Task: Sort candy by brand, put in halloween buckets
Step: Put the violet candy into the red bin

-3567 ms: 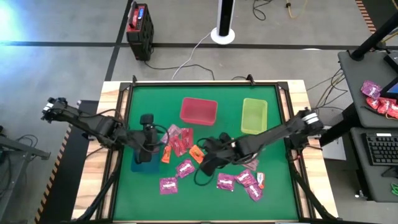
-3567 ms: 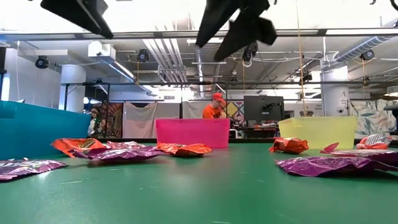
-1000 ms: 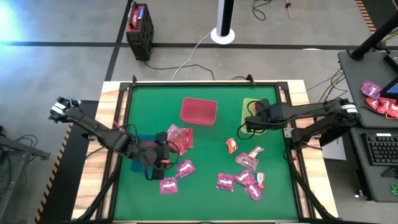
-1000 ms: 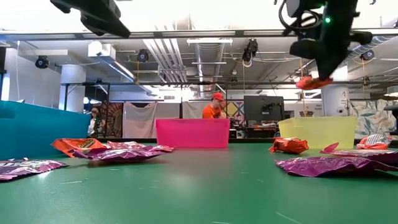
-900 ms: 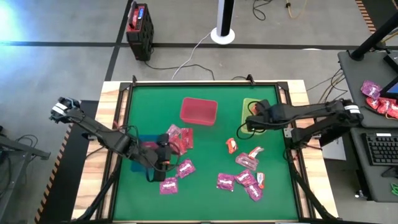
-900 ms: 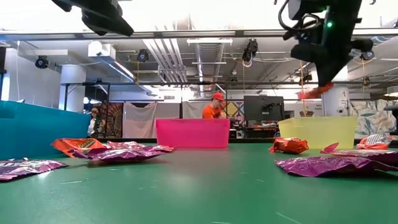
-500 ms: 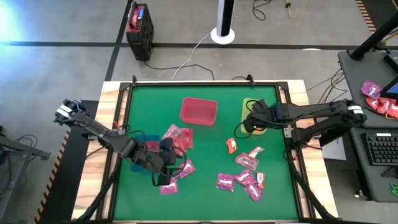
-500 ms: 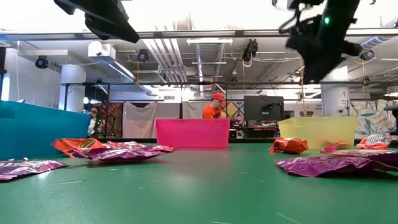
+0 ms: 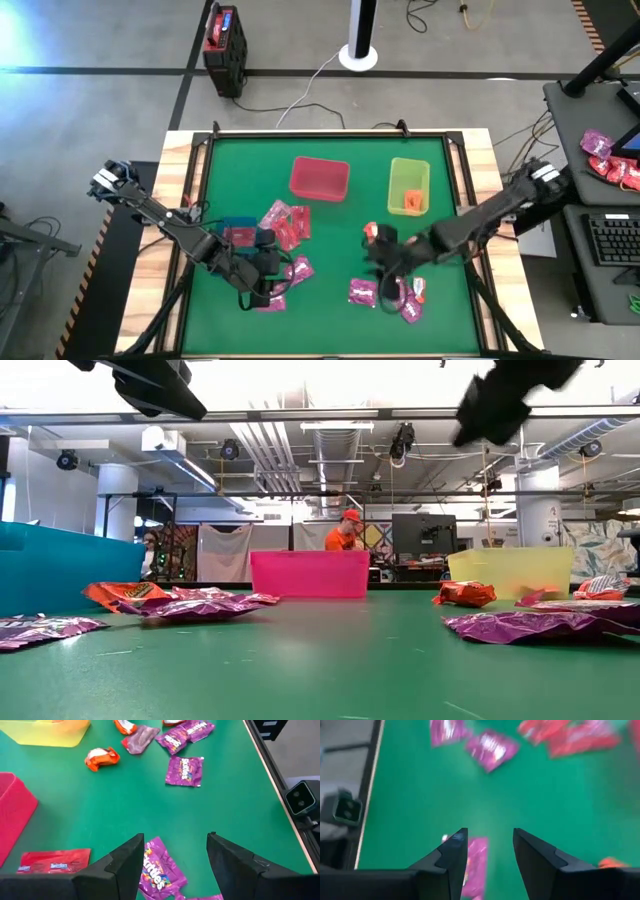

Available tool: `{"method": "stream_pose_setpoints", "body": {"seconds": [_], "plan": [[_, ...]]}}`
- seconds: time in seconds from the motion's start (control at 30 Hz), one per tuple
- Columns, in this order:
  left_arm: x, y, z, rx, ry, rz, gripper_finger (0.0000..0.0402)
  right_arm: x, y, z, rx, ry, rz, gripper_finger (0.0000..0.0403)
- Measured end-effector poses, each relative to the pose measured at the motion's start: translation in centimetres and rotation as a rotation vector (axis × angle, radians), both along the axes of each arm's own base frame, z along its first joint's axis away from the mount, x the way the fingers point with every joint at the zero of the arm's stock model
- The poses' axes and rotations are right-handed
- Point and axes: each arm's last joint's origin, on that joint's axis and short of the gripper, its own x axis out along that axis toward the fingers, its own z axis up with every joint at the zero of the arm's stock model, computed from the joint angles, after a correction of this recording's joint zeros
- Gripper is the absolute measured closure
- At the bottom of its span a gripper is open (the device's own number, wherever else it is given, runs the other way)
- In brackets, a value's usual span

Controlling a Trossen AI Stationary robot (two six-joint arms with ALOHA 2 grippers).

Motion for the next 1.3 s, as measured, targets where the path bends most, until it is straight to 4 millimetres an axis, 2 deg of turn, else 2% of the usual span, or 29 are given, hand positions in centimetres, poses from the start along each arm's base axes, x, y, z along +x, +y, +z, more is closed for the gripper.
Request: {"method": "stream_pose_setpoints", "body": {"seconds": [0.17,0.27,0.47,0.77,0.87,1.0,1.3], "plan": [[0.0,0.0,0.0,0.003,0.000,-0.001,0.0203,1.3,2.4,-4.2,-0.024,0.148,-0.011,0.0252],[0.0,0.0,0.0,0.004,0.001,-0.002,0.0203,2.1,3.5,-5.7,-0.064,0.220,0.003,0.0252],[0.0,0.0,0.0,0.010,-0.002,0.005,0.0203,3.9,4.7,-7.2,-0.101,0.372,0.022,0.0248],[0.0,0.1,0.0,0.044,-0.017,0.027,0.0203,5.5,5.4,-8.7,-0.172,0.451,0.020,0.0167],[0.0,0.2,0.0,0.045,-0.017,0.027,0.0203,5.6,5.5,-8.9,-0.165,0.459,0.019,0.0156],[0.0,0.2,0.0,0.046,-0.017,0.027,0.0203,5.7,5.3,-9.0,-0.140,0.470,0.012,0.0177],[0.0,0.2,0.0,0.047,-0.017,0.027,0.0203,6.4,4.3,-9.7,-0.071,0.523,0.048,0.0286]]}}
